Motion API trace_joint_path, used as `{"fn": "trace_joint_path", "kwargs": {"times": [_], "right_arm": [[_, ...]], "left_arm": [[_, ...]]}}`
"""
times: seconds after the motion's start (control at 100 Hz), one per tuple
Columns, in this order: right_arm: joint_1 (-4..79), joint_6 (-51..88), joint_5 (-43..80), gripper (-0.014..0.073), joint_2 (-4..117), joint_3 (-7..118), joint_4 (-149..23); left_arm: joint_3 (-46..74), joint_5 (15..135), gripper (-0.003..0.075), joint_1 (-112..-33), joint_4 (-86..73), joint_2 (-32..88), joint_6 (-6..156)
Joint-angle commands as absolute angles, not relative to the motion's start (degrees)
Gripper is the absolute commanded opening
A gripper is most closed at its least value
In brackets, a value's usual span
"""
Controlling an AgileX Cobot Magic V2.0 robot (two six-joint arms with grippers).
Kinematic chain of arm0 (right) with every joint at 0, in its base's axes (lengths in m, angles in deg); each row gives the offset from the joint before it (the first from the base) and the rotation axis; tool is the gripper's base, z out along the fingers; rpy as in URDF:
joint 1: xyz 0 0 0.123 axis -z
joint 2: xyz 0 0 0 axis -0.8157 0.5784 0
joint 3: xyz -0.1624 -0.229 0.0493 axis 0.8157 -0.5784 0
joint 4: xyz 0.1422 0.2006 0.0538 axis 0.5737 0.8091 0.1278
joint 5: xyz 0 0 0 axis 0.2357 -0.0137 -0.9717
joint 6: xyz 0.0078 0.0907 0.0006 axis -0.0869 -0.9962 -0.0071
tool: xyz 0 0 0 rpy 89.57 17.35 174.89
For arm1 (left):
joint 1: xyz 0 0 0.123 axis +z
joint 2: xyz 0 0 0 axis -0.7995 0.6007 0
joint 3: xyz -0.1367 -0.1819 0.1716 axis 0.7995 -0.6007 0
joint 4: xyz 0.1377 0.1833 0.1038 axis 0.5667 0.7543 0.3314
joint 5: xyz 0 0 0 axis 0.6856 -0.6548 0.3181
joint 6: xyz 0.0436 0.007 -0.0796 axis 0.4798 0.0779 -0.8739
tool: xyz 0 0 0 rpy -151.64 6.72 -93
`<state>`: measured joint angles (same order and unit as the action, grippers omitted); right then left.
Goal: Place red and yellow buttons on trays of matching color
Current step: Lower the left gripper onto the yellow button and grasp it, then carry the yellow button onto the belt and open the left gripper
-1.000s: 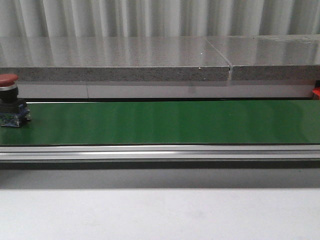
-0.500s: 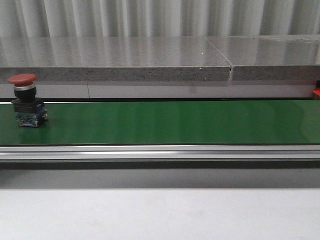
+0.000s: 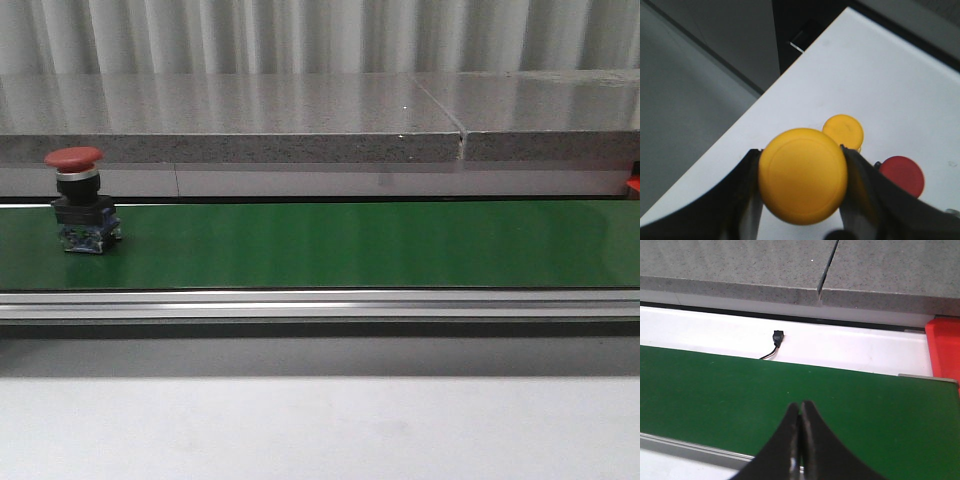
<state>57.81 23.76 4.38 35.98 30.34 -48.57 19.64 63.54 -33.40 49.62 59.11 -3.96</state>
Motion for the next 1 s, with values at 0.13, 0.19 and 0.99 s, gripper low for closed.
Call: {"fn": "trace_joint_path", "kwargs": {"times": [0.13, 0.19, 0.99], "right_arm": [[57.8, 24.1, 7.7, -0.0068, 35.7, 31.8, -47.6], [57.8, 24.1, 7.7, -0.0068, 35.7, 31.8, -47.6], [57.8, 24.1, 7.7, -0.0068, 35.7, 31.8, -47.6]], "left_arm": [[21.4, 61.4, -0.0021, -33.6, 45.7, 47.9, -3.9], [21.4, 60.3, -0.0021, -34.2, 45.1, 46.2, -3.8], [21.3, 50.9, -0.0021, -48.5, 22.6, 44.2, 24.2]]}}
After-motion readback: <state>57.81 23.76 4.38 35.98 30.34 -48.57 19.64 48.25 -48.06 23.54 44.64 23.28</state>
